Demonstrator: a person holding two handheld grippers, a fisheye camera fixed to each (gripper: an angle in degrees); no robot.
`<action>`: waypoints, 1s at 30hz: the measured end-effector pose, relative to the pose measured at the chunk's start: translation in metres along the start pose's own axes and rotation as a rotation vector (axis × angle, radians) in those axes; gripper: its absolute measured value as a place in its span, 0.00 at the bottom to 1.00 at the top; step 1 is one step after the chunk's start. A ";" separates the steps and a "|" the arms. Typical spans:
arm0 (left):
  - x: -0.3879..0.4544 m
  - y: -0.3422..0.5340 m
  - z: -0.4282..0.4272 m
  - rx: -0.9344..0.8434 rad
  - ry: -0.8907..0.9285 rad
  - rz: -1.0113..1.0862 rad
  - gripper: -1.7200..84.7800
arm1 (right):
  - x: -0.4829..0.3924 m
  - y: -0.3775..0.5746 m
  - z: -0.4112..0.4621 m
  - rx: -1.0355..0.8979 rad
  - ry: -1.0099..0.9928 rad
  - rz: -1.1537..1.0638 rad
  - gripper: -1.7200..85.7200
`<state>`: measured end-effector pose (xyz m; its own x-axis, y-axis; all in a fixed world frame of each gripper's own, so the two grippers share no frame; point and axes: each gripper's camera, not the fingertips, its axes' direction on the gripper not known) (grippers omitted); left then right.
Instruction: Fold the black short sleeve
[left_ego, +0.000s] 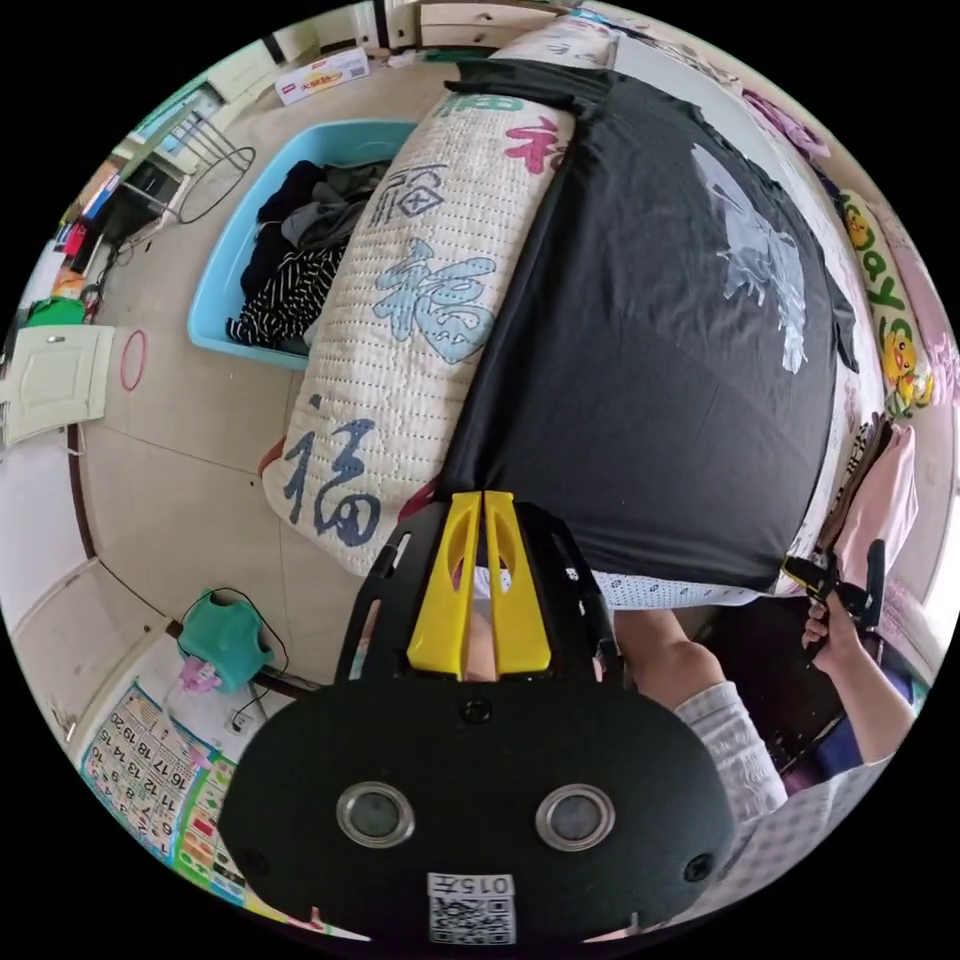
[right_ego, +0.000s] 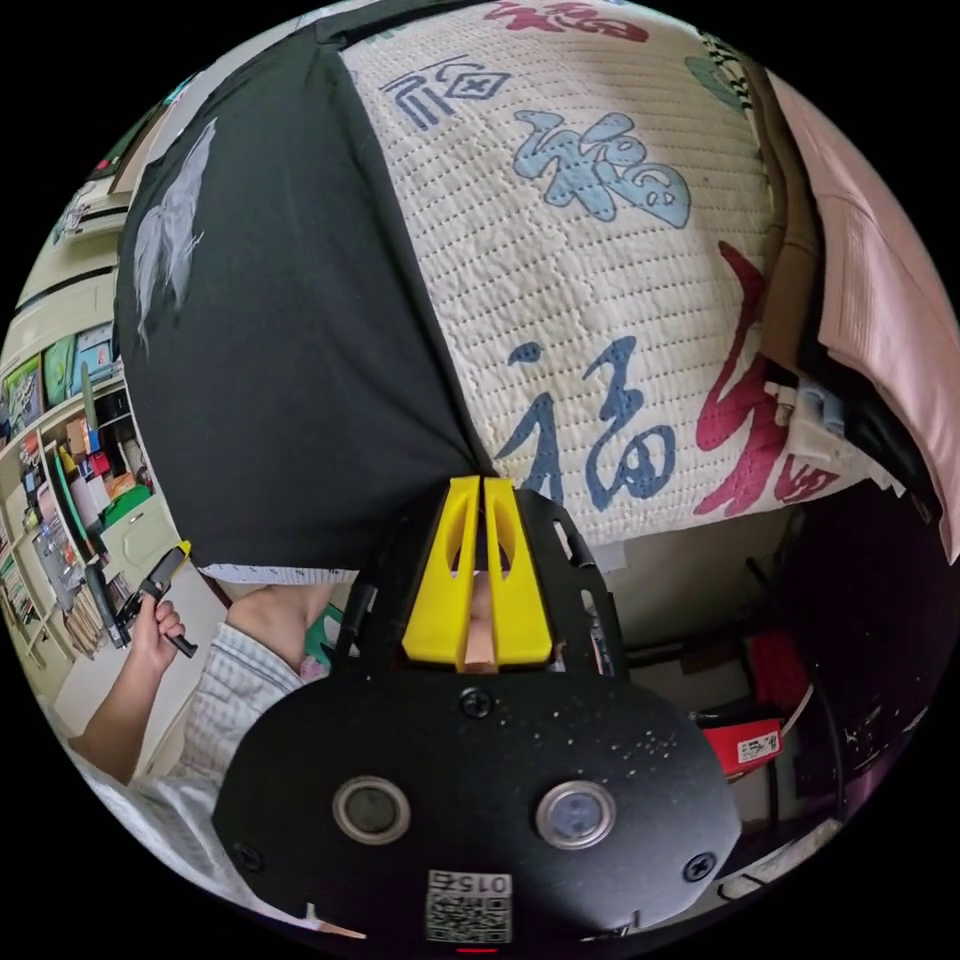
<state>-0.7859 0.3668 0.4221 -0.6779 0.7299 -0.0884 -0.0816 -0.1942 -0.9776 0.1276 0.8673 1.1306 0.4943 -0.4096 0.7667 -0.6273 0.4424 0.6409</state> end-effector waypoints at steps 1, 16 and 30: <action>0.002 -0.003 -0.001 -0.018 0.008 0.008 0.02 | -0.007 0.006 -0.006 0.012 0.005 -0.010 0.03; 0.090 -0.081 -0.100 0.055 -0.077 0.157 0.09 | -0.010 0.074 -0.129 0.179 -0.100 -0.005 0.11; 0.616 -0.313 -0.090 0.252 0.304 0.667 0.11 | -0.023 -0.116 -0.278 0.500 -0.318 -0.208 0.11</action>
<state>-1.1117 0.9362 0.6565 -0.4143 0.5467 -0.7276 0.0850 -0.7727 -0.6290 0.3562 1.0467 1.0495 0.4811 -0.6986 0.5297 -0.7811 -0.0673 0.6207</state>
